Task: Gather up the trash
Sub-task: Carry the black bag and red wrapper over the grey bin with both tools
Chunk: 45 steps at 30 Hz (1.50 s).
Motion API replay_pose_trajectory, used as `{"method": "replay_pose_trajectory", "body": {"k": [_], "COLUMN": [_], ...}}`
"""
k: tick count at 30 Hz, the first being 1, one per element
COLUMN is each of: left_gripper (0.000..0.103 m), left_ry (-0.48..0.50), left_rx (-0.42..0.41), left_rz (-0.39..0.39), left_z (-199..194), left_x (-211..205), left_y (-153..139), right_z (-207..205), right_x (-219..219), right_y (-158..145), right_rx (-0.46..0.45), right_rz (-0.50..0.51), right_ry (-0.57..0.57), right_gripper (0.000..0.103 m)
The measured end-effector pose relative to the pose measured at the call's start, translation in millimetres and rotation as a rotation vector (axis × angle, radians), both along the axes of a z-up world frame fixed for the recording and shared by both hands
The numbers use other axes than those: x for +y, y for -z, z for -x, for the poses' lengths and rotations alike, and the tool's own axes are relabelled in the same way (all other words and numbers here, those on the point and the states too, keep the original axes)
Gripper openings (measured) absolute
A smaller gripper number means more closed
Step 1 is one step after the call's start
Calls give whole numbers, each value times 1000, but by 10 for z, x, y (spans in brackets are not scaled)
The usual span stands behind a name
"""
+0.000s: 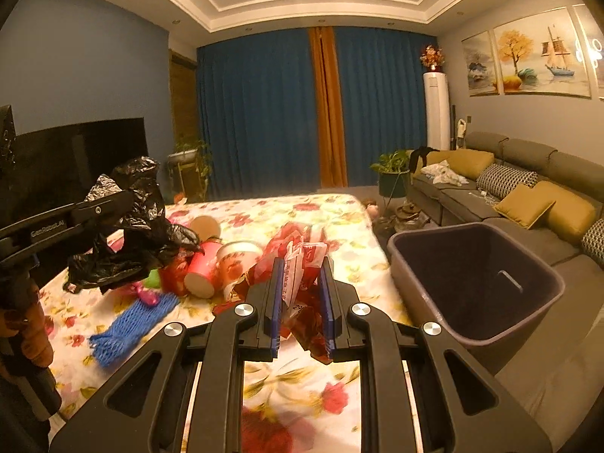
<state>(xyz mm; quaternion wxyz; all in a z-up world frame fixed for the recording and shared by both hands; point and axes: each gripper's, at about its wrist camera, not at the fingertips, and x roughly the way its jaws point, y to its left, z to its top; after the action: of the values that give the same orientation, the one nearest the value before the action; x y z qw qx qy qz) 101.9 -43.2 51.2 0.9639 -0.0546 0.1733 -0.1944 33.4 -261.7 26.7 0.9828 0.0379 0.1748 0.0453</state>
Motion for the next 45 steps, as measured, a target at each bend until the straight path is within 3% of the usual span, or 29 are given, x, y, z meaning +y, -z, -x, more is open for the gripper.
{"method": "replay_pose_trajectory", "body": {"k": [5,15,28,45], "left_gripper": [0,0,0,0], "left_ry": [39,169,330,386], "left_rx": [-27,-68,-55,3], "left_rz": [-8,-58,-55,-58], "left_z": [-3,-123,-392,-749], "left_x": [-261,-1175,-2222,-2624], "left_y": [-116,-224,-95,226], "right_z": [11,54,60,-181], "right_x": [-166,-734,-1414,-1632], "right_y": [-89,-203,-184,-75], "right_rx": [-26,-80,-102,-93], "right_rz": [6,33,48,29], "right_ry": [43,207,366,413], "right_gripper": [19,19,18,20]}}
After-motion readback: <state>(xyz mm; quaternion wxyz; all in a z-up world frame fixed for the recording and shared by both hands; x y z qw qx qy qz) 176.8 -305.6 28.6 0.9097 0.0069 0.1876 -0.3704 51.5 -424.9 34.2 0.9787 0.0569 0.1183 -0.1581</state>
